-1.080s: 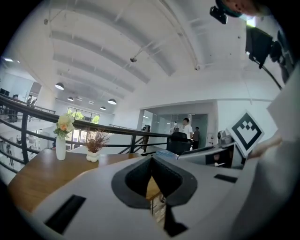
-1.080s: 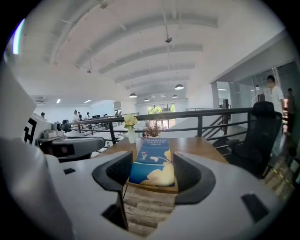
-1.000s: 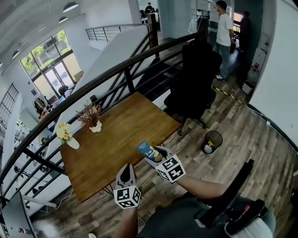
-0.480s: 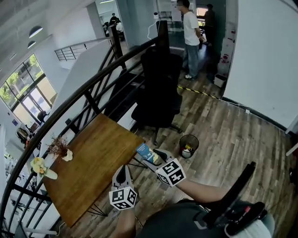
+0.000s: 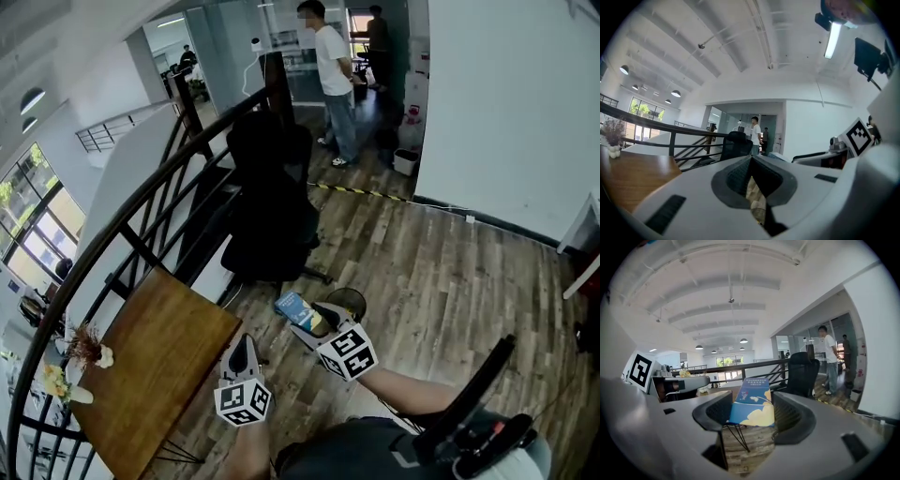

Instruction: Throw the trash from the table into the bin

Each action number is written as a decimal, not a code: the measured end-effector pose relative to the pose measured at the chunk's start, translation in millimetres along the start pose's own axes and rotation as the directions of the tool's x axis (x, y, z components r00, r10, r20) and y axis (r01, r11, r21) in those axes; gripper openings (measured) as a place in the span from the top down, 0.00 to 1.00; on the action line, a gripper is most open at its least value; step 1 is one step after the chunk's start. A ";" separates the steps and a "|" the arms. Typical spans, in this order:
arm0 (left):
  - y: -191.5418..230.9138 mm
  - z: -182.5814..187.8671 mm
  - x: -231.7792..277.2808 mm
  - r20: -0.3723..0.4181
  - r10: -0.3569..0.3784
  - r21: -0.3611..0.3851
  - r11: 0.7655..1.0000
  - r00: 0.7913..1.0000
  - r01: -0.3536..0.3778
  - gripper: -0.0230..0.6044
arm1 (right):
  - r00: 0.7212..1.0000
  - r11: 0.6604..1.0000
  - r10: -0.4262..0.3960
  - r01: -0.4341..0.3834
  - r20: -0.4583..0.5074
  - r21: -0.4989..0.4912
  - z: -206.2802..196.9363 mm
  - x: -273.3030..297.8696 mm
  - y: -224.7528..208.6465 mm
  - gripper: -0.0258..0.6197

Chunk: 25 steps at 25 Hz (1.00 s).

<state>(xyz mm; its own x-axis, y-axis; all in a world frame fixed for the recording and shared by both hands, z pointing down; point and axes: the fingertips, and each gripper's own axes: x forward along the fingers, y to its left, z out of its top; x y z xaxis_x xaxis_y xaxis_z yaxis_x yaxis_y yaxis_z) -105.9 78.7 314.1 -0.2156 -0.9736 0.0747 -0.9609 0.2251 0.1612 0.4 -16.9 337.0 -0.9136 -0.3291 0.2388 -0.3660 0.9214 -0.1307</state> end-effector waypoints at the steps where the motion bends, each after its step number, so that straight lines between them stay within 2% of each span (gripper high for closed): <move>1: -8.0 -2.5 8.6 -0.006 -0.007 0.001 1.000 1.000 0.007 0.94 | 1.000 1.000 -0.013 0.013 0.001 0.007 -1.4 -4.2 -13.9 0.53; 10: -44.8 -23.5 92.8 -0.092 -0.126 0.015 0.992 0.988 0.127 0.94 | 0.989 0.983 -0.151 0.149 0.005 0.108 -10.1 -3.6 -107.2 0.53; 16: -36.7 -31.3 163.9 -0.124 -0.203 0.031 0.978 0.971 0.208 0.94 | 0.973 0.964 -0.232 0.231 -0.012 0.134 -10.6 27.6 -154.4 0.53; 20: -26.5 -31.5 208.8 -0.135 -0.263 0.011 0.964 0.955 0.267 0.94 | 0.959 0.950 -0.284 0.283 -0.012 0.135 -5.8 54.2 -181.8 0.53; 25: -16.2 -40.4 245.9 -0.159 -0.321 0.016 0.945 0.934 0.327 0.94 | 0.941 0.931 -0.339 0.337 -0.010 0.142 -8.5 78.3 -205.8 0.53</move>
<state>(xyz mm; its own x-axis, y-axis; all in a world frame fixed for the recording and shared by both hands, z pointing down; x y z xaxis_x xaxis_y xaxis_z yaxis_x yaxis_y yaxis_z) -136.3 -162.8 369.6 0.1345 -0.9755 0.1741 -0.9811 -0.1064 0.1613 5.7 -230.5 390.7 -0.7335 -0.6199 0.2788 -0.6738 0.7171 -0.1782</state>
